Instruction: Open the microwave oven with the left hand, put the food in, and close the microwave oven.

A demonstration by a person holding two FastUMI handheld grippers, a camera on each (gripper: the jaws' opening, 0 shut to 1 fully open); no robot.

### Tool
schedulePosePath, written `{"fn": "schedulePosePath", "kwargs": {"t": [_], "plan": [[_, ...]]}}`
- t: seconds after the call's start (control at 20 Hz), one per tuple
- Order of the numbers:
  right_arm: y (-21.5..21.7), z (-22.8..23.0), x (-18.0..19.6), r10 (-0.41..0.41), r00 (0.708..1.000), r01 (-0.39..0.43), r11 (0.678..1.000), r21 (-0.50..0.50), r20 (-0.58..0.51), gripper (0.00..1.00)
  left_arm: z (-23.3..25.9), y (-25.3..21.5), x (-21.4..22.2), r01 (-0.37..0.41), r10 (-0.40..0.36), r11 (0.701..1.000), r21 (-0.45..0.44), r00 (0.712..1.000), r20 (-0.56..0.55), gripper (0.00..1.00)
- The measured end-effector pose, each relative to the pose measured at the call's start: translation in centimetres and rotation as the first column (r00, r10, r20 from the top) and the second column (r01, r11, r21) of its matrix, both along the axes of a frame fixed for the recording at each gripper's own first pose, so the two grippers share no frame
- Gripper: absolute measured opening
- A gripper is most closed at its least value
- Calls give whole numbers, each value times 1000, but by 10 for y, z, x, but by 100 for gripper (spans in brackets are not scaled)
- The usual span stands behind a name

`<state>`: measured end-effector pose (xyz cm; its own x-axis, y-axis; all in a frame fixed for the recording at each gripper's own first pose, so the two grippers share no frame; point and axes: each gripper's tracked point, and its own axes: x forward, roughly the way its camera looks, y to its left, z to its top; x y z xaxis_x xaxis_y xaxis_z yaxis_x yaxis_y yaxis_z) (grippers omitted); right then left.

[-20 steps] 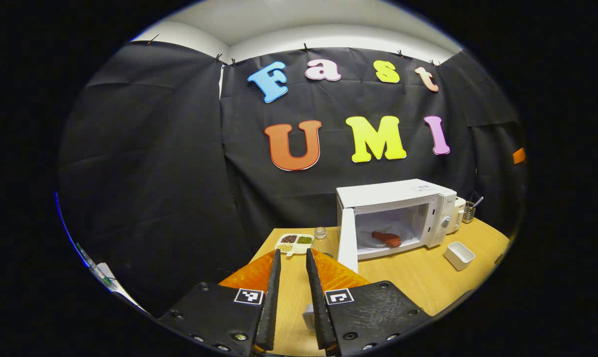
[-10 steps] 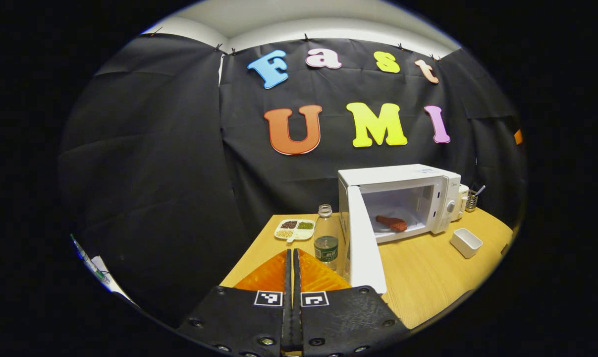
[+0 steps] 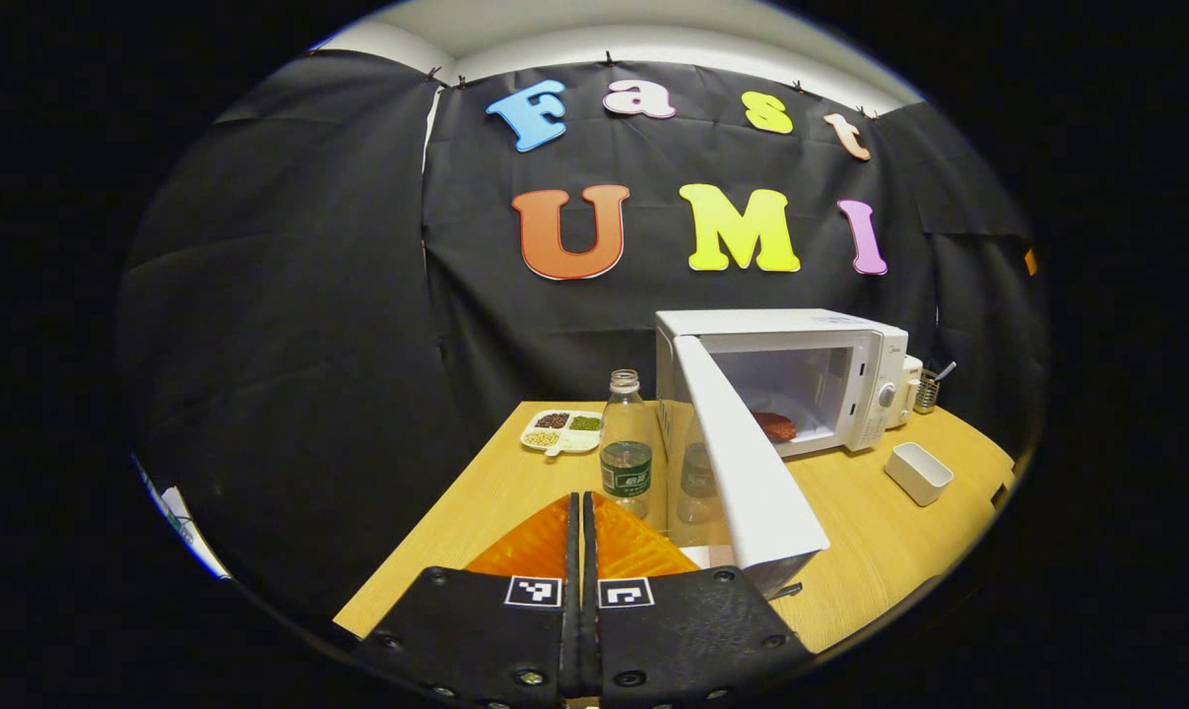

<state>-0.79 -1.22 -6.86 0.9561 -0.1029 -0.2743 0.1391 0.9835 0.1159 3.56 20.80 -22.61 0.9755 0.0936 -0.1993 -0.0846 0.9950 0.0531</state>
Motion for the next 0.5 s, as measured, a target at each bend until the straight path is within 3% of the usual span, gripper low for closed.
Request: {"fn": "schedulePosePath", "kwargs": {"t": [0.5], "plan": [[-31,-21,-10,-34,999,35,999,23,-42,100,-22,-110,7,206,-207,978,-14,977,-48,0]]}}
